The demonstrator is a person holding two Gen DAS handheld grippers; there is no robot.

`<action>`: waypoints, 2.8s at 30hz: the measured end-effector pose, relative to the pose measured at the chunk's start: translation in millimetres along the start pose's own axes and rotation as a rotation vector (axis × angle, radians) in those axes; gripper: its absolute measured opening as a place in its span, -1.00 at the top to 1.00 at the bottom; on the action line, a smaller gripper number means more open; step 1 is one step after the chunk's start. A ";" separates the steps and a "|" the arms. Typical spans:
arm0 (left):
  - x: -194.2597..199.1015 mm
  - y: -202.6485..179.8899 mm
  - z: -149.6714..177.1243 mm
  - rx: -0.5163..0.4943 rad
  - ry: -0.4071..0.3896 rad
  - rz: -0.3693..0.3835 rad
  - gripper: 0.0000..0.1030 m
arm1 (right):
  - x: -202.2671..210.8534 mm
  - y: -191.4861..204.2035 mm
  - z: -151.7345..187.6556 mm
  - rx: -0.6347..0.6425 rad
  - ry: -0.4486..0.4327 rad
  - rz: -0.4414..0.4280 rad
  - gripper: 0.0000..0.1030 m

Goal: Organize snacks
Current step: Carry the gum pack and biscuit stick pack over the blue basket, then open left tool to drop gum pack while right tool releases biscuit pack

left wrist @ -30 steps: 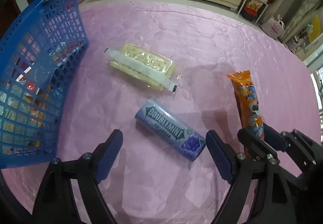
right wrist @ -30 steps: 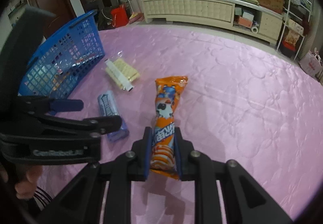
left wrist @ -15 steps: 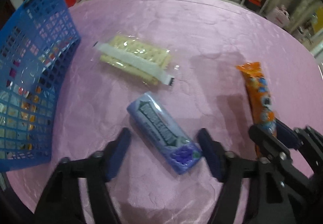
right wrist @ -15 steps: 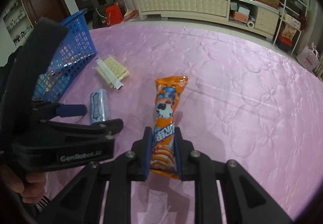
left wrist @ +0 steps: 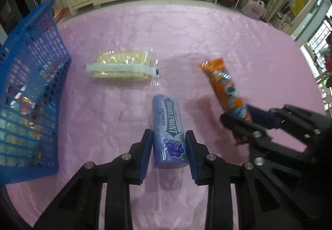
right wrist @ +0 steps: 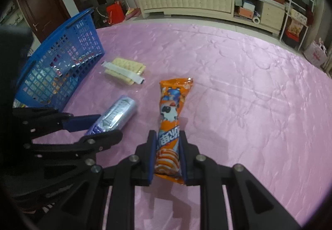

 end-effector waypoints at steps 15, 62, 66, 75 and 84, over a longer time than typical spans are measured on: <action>106.2 45.9 22.0 -0.032 -0.192 0.108 0.44 | 90.0 53.9 -3.6 -0.028 -0.105 0.058 0.53; 103.8 285.9 -8.3 0.120 -0.228 0.044 0.44 | -26.6 258.7 -107.7 0.119 0.028 -0.064 0.53; 85.0 285.9 -12.5 0.130 -0.196 0.060 0.44 | -37.9 252.1 -107.5 0.110 0.048 -0.066 0.53; 65.1 285.9 -13.9 0.127 -0.154 0.055 0.43 | -35.0 242.9 -107.2 0.104 0.050 -0.055 0.53; 88.6 292.0 -11.8 0.164 -0.182 0.080 0.08 | -23.1 244.4 -109.1 0.128 0.029 -0.051 0.53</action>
Point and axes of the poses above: each gripper's, at about its wrist camera, not at the fingertips, and x roughly against the way its jaws point, y to its left, z to its underside, the point moved 7 cm from there along -x, roughly the way its jaws point, and after that the axes turned 5 degrees about -z, right-handed, at the moved point
